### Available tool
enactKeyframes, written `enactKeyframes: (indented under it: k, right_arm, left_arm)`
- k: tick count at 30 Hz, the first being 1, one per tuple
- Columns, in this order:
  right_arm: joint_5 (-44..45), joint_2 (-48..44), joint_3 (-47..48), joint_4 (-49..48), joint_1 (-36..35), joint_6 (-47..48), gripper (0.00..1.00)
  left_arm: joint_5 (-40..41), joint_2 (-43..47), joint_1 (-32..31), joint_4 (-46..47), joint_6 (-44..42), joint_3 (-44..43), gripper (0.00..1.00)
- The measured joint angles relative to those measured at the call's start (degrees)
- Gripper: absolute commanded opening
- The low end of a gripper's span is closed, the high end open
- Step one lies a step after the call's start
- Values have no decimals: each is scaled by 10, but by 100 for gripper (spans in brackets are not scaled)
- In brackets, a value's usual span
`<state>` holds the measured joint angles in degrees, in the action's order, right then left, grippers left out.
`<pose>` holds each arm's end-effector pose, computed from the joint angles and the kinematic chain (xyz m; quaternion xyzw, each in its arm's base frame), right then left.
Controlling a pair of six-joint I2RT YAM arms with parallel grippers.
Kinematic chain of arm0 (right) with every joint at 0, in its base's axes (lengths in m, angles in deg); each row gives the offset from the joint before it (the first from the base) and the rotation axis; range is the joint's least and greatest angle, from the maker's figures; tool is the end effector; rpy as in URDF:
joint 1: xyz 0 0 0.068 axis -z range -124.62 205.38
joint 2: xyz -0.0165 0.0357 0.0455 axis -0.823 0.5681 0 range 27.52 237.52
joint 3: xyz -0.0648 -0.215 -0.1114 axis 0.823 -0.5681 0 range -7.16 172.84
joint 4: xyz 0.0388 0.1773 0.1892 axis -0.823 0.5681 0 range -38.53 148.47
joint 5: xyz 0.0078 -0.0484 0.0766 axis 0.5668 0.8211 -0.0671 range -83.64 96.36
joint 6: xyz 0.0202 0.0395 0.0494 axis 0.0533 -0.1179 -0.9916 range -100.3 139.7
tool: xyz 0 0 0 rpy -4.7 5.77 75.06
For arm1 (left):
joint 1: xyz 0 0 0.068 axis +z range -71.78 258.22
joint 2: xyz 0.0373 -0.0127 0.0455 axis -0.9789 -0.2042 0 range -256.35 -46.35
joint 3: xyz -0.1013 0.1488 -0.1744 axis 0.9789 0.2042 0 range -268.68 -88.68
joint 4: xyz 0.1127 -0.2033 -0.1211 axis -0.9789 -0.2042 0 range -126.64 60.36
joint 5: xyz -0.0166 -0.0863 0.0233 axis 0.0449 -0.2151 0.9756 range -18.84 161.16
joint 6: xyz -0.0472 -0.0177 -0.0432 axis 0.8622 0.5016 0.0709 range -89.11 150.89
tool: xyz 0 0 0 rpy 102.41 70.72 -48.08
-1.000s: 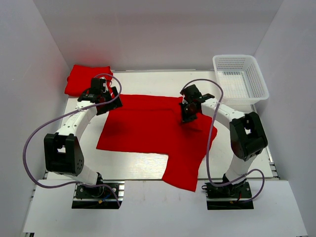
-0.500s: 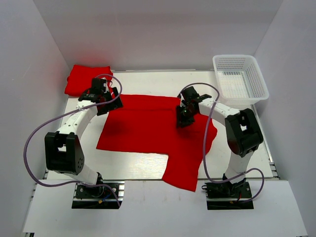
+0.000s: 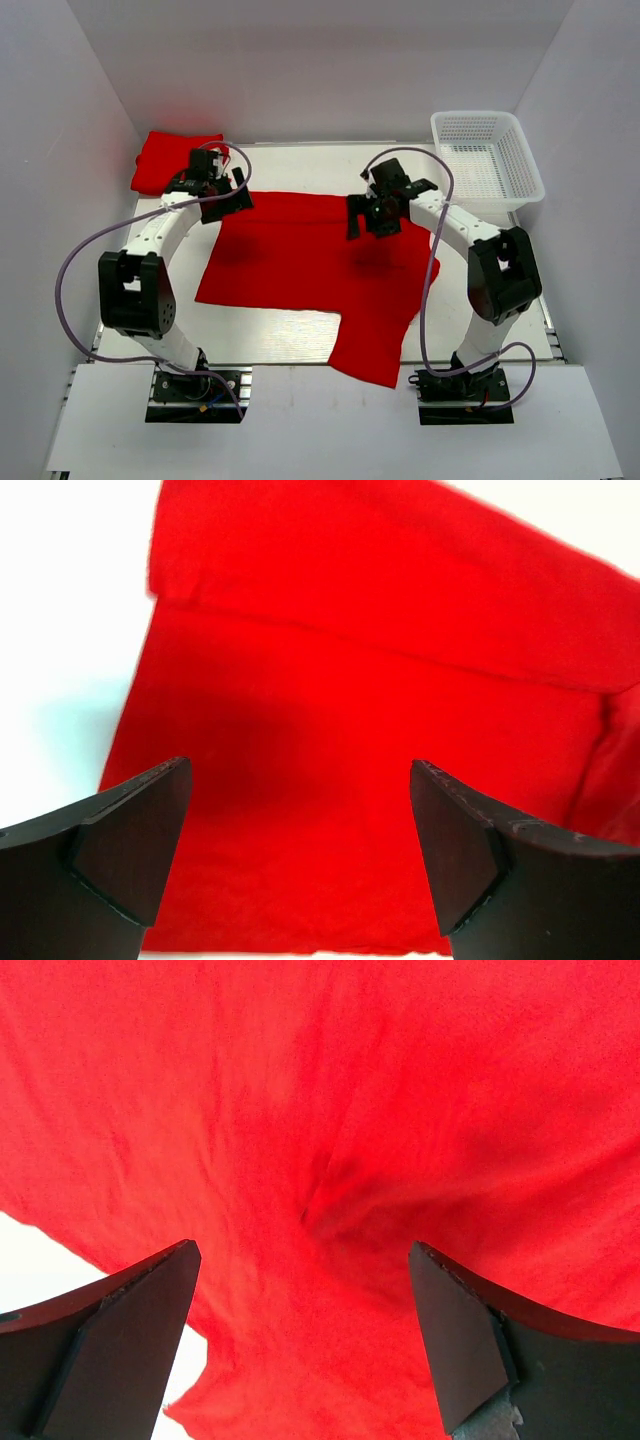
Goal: Fold and stack the t-shirts
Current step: Fold the flattened tshirt in 1/3 of the way
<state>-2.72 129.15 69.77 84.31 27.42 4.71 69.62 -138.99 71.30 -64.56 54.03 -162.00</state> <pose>0.3357 0.1875 0.1951 -0.1301 0.9485 0.1728 0.2314 0.3541 -0.0443 0.2269 -0.1301 0.9427 -0.0920 0.2931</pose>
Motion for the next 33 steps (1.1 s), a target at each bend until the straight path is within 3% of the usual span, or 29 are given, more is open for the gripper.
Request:
enactKeyframes:
  k: [6, 15, 25, 33]
  right_arm:
    - [44, 29, 71, -5, 35, -12, 91]
    - [107, 146, 145, -9, 91, -8, 91]
    - [116, 238, 212, -11, 137, 13, 91]
    - [108, 305, 301, -35, 157, 54, 91]
  left_arm:
    - [-52, -82, -4, 63, -12, -57, 100]
    - [-74, -289, -16, 87, -35, -203, 100]
    - [-25, -337, -17, 76, -43, -234, 100]
    - [-54, -385, -7, 97, -48, -298, 100]
